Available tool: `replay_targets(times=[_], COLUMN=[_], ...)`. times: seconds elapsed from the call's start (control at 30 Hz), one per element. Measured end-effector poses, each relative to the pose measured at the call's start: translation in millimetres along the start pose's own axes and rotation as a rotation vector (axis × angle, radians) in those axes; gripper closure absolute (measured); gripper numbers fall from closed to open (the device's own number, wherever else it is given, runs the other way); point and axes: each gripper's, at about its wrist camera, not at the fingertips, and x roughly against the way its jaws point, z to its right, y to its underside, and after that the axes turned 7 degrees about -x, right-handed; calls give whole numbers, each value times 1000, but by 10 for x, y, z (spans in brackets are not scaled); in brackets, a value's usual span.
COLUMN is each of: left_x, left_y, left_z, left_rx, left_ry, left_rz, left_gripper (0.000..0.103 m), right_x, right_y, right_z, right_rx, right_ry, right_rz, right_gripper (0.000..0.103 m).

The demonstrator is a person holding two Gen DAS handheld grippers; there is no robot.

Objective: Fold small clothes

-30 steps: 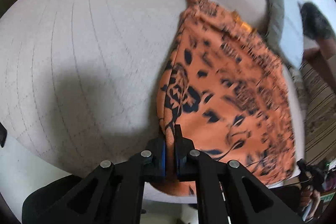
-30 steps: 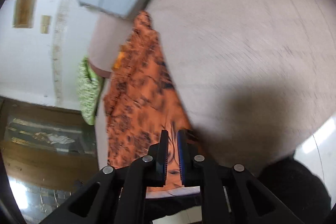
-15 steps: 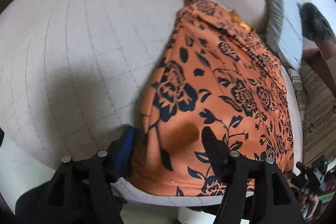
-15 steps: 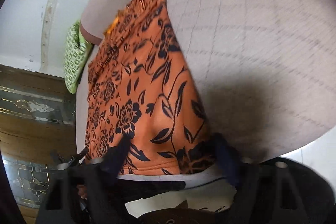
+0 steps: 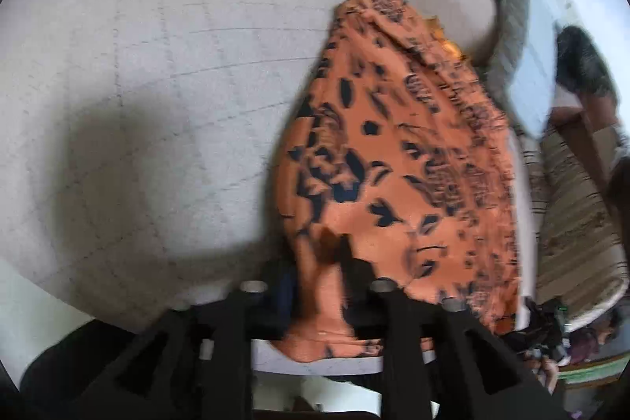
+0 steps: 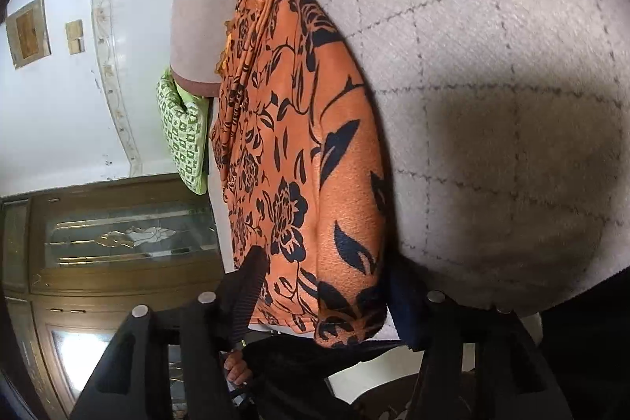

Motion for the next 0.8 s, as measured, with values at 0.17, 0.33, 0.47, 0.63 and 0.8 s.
replay_targets(times=[0.17, 0.33, 0.47, 0.63, 0.8], left_x=[-25, -11, 157, 344, 328], left_y=[29, 7, -33, -206, -360], left_z=[131, 122, 201, 297, 318], left_rx=[-79, -71, -104, -108, -91], left_ry=[-101, -106, -87, -15, 16], left_rz=[7, 9, 55, 115, 93], left_gripper=[93, 98, 98, 98, 98], right_x=[96, 38, 147, 302, 293], right_y=[-3, 36, 41, -50, -146], right_z=[-49, -192, -330, -556, -659], right_rx=[20, 96, 130, 130, 101], right_ry=[64, 209, 157, -6, -91], right_rz=[42, 58, 81, 114, 99], right_gripper=[44, 86, 90, 90, 90])
